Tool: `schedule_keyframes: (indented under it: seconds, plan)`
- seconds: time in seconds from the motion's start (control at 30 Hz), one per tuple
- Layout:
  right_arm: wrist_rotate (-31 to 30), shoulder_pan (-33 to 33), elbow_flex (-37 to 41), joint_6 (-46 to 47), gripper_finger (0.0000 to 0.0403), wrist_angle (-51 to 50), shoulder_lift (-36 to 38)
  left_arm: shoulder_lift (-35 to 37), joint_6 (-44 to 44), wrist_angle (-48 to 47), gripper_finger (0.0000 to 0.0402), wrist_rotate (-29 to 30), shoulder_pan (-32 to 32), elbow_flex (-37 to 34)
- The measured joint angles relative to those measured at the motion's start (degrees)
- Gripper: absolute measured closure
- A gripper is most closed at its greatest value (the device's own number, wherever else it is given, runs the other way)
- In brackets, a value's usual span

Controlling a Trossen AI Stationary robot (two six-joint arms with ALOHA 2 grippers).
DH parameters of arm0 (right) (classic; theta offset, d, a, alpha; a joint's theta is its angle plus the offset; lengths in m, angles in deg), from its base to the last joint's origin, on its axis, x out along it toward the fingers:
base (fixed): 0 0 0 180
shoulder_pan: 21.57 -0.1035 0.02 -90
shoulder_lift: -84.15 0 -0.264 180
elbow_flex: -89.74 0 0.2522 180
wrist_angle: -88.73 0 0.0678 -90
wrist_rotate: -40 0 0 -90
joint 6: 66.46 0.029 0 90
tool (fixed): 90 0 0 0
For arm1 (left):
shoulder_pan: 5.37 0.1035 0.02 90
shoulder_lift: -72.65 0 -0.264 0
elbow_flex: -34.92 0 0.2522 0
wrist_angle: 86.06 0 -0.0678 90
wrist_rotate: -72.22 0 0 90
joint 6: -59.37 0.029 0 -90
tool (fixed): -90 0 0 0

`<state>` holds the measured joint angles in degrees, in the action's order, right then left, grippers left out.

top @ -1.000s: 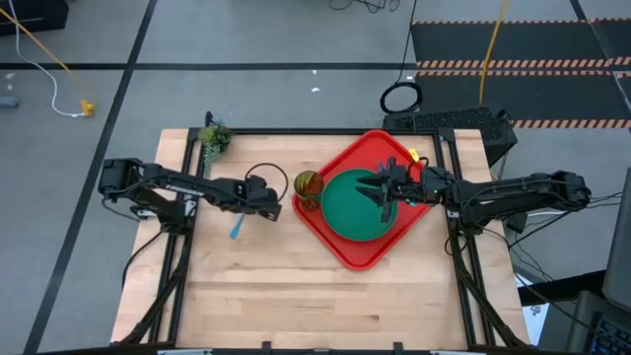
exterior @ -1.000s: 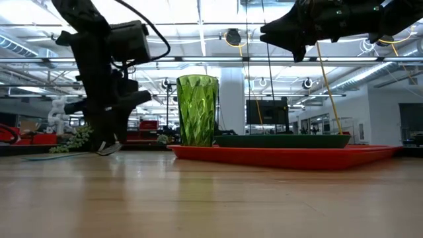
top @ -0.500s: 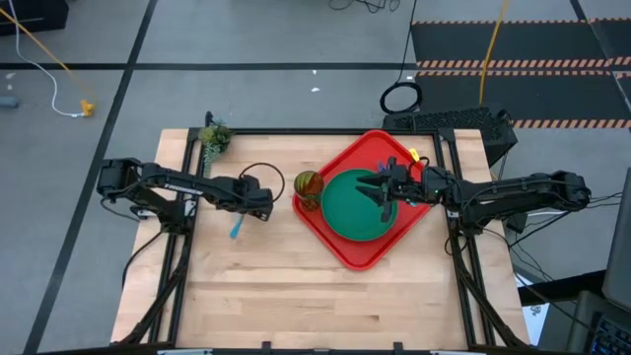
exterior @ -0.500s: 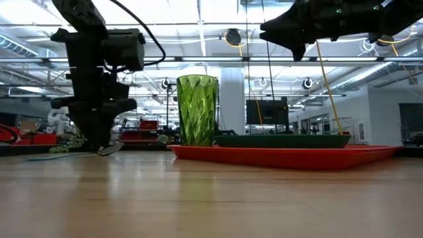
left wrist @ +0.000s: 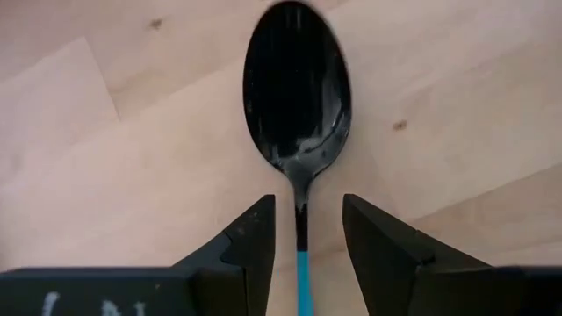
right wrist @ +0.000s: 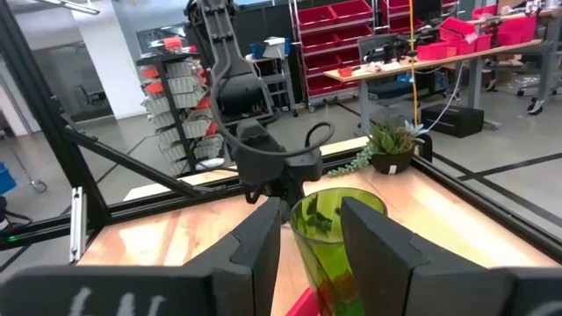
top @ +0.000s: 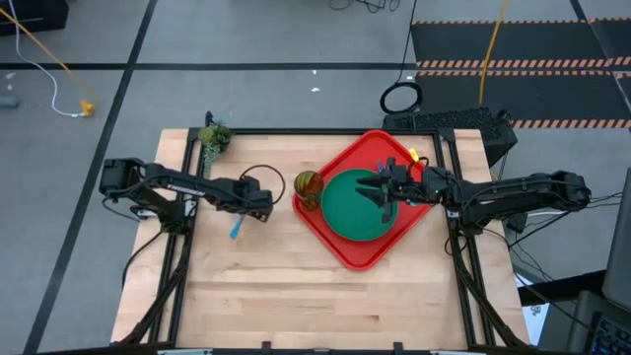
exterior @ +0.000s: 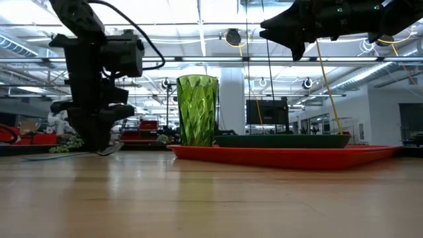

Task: Pick and place plate/cup/fork/spoon on tray
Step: Put the blue spoon on the red serving tray

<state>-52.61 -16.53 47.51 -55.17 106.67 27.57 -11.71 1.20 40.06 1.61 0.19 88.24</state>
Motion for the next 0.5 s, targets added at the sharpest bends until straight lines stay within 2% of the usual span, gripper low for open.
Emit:
schedule_keyframes:
  seconds: [0.2, 0.4, 0.5]
  plan:
    - [0.0, -0.5, 0.0, 0.0, 0.0287, 0.1, 0.0, 0.3, 0.6, 7.4, 0.0263, -2.2, 0.5, -4.0]
    - [0.0, -0.7, 0.0, 0.0, 0.0287, -0.1, 0.0, 0.3, 0.7, 7.9, 0.0267, -2.4, 0.5, -5.0]
    - [0.0, -0.7, 0.0, 0.0, 0.0287, -0.2, 0.0, 0.2, 1.3, 7.9, 0.0287, -2.4, 0.6, -5.0]
